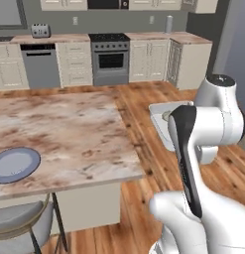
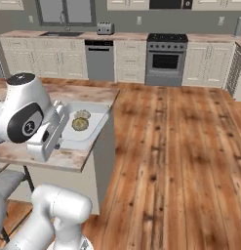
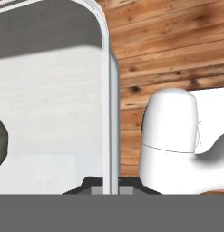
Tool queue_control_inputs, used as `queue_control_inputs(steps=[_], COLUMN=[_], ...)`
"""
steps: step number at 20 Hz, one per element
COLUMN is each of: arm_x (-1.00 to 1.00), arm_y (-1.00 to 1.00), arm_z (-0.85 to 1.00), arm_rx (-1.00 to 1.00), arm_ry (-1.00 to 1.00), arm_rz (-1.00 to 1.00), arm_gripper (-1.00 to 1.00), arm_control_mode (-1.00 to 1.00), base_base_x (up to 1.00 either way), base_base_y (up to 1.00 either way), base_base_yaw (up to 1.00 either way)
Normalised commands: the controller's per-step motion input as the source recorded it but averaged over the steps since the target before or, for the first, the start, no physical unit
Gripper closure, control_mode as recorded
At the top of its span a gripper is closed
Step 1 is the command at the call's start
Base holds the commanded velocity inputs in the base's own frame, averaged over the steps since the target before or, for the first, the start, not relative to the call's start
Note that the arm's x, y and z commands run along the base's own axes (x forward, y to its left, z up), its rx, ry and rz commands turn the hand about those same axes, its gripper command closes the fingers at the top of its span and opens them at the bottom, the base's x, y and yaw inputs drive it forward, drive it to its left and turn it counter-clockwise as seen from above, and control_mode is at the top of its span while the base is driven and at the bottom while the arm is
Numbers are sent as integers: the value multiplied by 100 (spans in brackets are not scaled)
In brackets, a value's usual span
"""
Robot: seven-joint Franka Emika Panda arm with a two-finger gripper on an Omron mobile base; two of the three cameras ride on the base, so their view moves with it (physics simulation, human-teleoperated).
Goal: Place two dumplings into each of the tupperware containers and then place the containers in the fridge.
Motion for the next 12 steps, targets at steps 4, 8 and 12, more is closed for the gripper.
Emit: queue_control_inputs(steps=[4, 8, 12], arm_x=[0, 0, 0], arm_y=[0, 0, 0], arm_z=[0, 0, 0], arm_rx=[0, 0, 0], arm_ry=[0, 0, 0], arm_rz=[0, 0, 0], arm_gripper=[100, 100, 100], arm_control_mode=[100, 100, 100], base_base_x=[-8, 39, 87], base_base_y=[-100, -100, -94], base_base_yaw=[-4, 15, 32])
